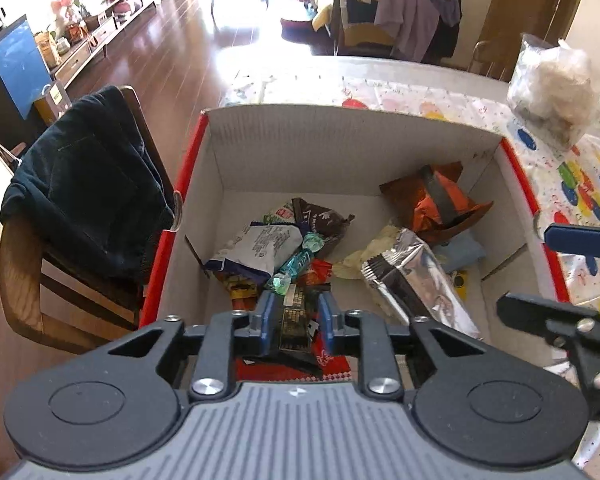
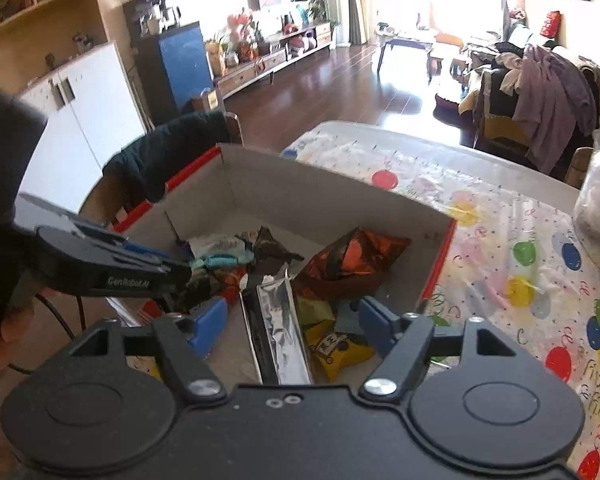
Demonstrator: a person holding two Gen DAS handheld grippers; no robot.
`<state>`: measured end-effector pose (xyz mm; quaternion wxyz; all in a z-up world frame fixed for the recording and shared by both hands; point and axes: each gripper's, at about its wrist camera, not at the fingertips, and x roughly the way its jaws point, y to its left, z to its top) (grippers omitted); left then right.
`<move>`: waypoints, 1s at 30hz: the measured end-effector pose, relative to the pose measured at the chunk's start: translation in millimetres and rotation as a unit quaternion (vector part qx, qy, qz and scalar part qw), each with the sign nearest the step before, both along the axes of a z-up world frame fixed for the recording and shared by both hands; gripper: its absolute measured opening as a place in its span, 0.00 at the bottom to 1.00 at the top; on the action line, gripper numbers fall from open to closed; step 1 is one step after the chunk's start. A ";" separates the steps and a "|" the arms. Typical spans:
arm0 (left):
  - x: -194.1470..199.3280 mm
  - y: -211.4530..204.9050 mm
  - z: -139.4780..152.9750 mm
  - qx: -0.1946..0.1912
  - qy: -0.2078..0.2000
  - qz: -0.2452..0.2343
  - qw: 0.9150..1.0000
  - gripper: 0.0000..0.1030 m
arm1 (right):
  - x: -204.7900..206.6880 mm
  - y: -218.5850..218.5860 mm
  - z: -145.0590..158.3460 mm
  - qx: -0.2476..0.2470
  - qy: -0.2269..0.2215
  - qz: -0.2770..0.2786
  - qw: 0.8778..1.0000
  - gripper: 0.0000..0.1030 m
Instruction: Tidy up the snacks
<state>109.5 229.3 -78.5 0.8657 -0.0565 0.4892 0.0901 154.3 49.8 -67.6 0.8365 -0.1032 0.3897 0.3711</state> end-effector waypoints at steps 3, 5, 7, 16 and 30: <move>-9.5 -2.8 9.4 -0.005 -0.017 -0.001 1.000 0.32 | -5.5 -9.8 12.4 0.019 -0.007 -0.007 1.000 0.79; -15.1 -4.8 16.1 -0.007 -0.027 -0.001 1.000 0.51 | -9.9 -15.9 19.2 0.030 -0.013 -0.009 0.999 0.81; -23.3 -6.9 23.9 -0.007 -0.046 0.003 0.999 0.72 | -15.4 -20.7 26.7 0.040 -0.020 -0.012 0.999 0.87; -49.1 -20.2 56.8 -0.016 -0.089 -0.004 0.996 0.77 | -35.3 -43.2 53.0 0.087 -0.046 -0.027 0.995 1.00; -80.4 -45.4 86.2 -0.008 -0.141 -0.022 0.990 0.95 | -55.8 -75.6 57.3 0.113 -0.062 -0.063 0.990 1.00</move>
